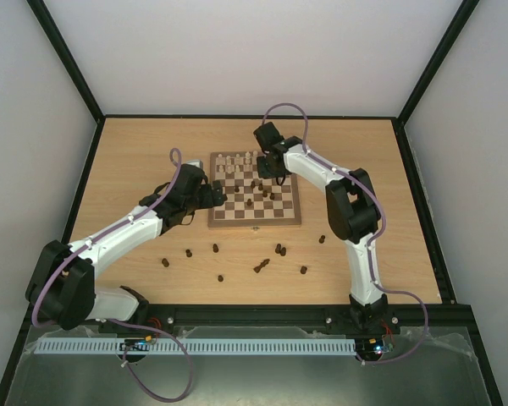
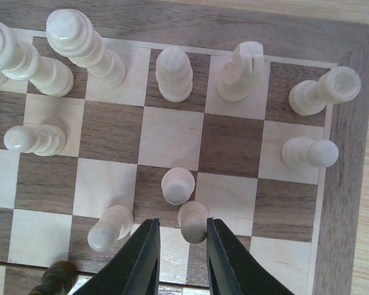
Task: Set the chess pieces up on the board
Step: Pick up the chess piece from the chessboard, then place the chess piece on the chessboard.
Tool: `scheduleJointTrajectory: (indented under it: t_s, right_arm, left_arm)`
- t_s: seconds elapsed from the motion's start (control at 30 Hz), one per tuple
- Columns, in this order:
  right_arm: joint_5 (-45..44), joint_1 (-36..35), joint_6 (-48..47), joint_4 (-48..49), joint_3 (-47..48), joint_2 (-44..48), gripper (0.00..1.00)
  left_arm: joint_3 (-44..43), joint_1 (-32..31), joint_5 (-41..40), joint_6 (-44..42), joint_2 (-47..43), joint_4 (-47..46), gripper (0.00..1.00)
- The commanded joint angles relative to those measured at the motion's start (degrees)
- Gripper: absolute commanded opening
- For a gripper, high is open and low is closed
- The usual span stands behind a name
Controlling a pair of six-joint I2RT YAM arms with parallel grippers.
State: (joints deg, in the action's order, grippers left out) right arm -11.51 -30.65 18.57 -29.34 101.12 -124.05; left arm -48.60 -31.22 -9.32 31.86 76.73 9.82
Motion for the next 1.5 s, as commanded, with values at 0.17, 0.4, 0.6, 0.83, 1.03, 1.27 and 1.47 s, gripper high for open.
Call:
scheduleJointTrajectory:
  t_s: [0.17,0.4,0.6,0.83,1.03,1.27,1.47]
  right_arm:
    - [-3.04,0.07,-0.26,-4.92,2.0,-1.77,0.18]
    - [-4.01,0.21,-0.48,-5.06,1.47,-1.64,0.11]
    - [-4.97,1.13,-0.38,-5.29,1.71,-1.47,0.08]
    - [-5.04,2.88,-0.29,-4.7,3.22,-2.34,0.08]
    - [-3.52,3.67,-0.49,-5.39,7.41,-4.71,0.09]
    - [-1.05,3.68,-0.37,-6.24,9.57,-6.08,0.09]
    - [-0.14,3.67,-0.48,-6.32,9.44,-6.49,0.09]
  left_arm:
    - [-1.34,-0.02,-0.61,-0.77,-0.33,0.71,0.99]
    - [-1.33,-0.01,-0.59,-0.82,-0.25,0.72,1.0]
    - [-1.36,-0.04,-0.52,-0.87,-0.17,0.63,1.0]
    - [-1.41,-0.07,-0.43,-0.88,-0.03,0.63,1.0]
    - [-1.41,-0.04,-0.65,-0.85,0.0,0.63,0.99]
    - [-1.45,-0.06,-0.79,-0.99,0.18,0.72,1.0]
    - [-1.5,-0.06,-0.79,-0.98,0.41,0.68,1.0]
